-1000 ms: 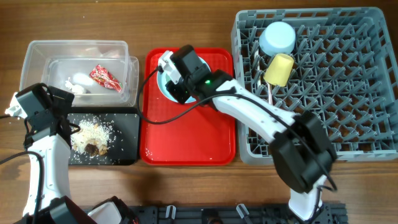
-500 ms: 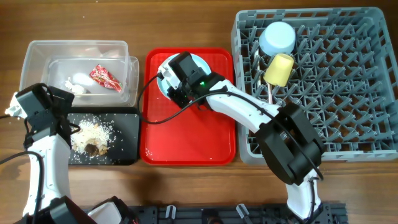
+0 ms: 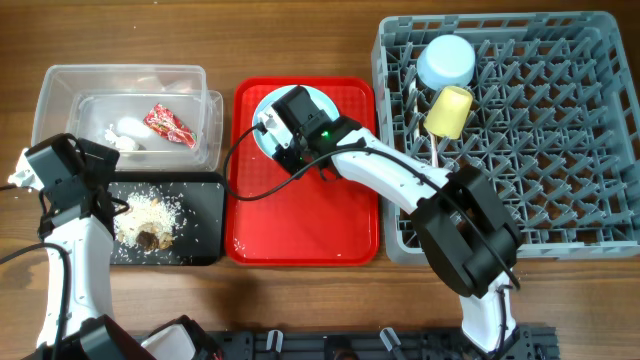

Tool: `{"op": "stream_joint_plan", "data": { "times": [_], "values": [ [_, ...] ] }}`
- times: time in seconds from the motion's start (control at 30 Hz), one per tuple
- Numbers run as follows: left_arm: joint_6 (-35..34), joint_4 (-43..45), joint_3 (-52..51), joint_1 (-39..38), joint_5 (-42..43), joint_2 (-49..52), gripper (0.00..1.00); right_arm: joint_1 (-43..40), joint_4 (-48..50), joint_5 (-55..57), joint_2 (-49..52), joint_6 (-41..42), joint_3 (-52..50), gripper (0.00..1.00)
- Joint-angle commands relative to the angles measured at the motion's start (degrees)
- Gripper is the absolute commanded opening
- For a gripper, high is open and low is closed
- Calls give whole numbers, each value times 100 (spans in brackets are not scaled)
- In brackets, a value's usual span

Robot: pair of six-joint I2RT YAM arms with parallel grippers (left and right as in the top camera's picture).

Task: Sort waste into correct bins and load items into the dishwasher rack
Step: 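Grasp the pale green bowl rim with the right gripper and lift, then carry the green bowl into the rack and set it down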

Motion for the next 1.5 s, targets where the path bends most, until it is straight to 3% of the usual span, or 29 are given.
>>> {"op": "stream_joint_plan", "data": {
  "times": [0.0,0.13,0.33,0.57,0.77,1.0,1.17,1.47],
  "values": [
    [87,15,59,26,-33,-63,100,-2,-22,55,59,63,98,4],
    [87,15,59,26,-33,-63,100,-2,-129,-195,-313,481,227,4],
    [87,15,59,26,-33,-63,100,-101,-415,-337,-1652,1193,240,5],
    [87,15,59,26,-33,-63,100,-1091,-1620,-1751,-3268,2092,238,4],
    [87,15,59,26,-33,-63,100,-2855,-2634,-4472,-3960,2033,109,4],
    [87,15,59,26,-33,-63,100,-4634,-3169,-7267,-4009,990,-802,4],
    [87,15,59,26,-33,-63,100,-5322,-3071,-7836,-4009,551,-1862,4],
    [90,15,59,26,-33,-63,100,-6542,-2100,-8046,-4009,584,-3620,4]
  ]
}}
